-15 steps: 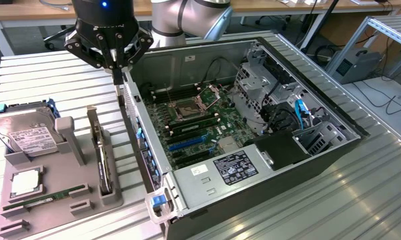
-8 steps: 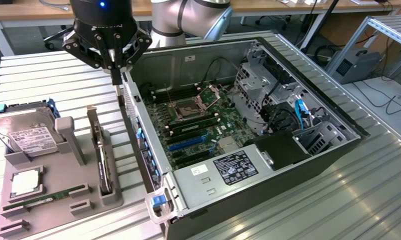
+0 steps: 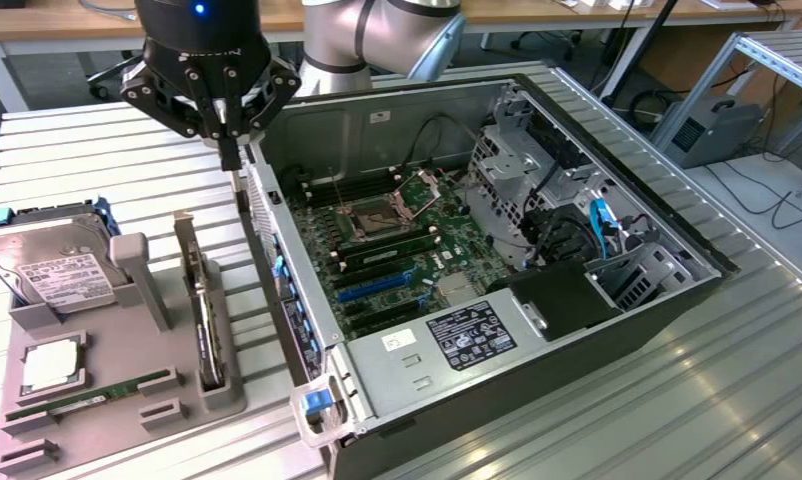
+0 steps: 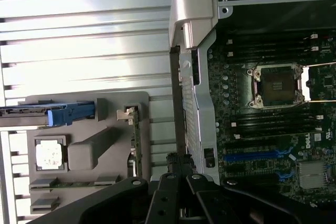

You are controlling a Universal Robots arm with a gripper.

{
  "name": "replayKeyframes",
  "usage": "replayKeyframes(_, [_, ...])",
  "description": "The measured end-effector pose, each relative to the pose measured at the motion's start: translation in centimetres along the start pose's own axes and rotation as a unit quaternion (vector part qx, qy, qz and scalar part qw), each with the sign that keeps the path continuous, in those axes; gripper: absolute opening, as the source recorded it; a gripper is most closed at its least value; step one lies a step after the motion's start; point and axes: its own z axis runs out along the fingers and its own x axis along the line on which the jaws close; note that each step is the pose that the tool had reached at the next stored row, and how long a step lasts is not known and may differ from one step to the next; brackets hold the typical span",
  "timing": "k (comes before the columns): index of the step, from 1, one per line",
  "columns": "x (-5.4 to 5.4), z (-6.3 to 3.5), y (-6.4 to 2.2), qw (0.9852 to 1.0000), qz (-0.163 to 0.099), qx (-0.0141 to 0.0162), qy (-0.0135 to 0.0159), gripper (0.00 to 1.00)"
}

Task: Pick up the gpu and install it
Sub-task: 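Reach for the gpu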

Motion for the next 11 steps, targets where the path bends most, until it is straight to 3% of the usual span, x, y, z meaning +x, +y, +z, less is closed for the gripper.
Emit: replayKeyframes(11, [0.39, -0.01, -0.03, 1.0, 0.0, 0.0, 0.0, 0.11])
